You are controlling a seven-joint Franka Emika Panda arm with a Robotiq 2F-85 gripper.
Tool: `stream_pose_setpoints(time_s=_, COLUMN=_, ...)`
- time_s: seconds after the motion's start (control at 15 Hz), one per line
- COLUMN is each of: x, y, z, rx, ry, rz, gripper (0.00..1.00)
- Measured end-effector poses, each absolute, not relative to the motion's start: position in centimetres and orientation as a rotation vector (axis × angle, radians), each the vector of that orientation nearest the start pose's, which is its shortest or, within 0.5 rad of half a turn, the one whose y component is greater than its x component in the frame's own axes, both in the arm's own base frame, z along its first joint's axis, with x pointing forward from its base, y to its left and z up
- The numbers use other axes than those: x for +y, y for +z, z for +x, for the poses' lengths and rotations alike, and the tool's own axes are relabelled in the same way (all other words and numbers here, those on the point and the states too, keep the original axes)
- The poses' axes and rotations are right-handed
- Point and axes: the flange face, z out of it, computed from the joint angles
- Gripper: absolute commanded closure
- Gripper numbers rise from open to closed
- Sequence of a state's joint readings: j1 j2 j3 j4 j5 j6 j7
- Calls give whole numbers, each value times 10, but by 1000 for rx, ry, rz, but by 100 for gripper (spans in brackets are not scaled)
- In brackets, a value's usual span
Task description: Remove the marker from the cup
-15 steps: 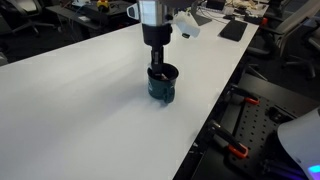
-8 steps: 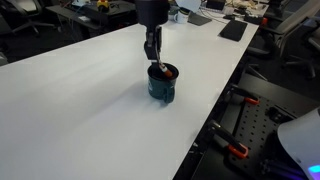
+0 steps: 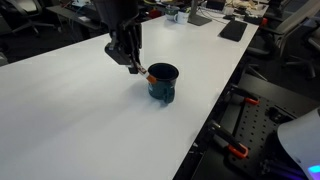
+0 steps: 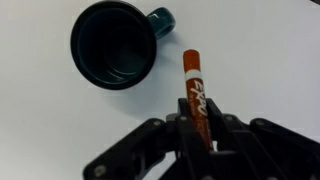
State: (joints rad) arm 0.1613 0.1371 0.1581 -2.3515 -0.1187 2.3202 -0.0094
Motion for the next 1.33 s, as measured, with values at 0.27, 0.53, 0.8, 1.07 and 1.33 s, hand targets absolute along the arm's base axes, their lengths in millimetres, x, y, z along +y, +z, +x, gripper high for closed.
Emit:
stream_pose_setpoints(time_s=0.27, x=180, y=231, z=484, rx=-543, ry=448, rz=-3118, gripper=95)
stream_pose_setpoints(time_s=0.53, x=191, y=184, z=501, rx=-417, ry=600, rz=-3048, gripper=95)
stream_pose_setpoints(time_s=0.8, x=199, y=138, z=507, rx=-343, ry=706, rz=-2989, gripper=55)
stream_pose_setpoints(time_s=1.07, x=205, y=112, z=510, rx=-330, ry=748, rz=-2969, gripper=32)
stream_pose_setpoints(time_s=1.33, x=201, y=104, z=512, rx=-317, ry=758, rz=-2986, gripper=28)
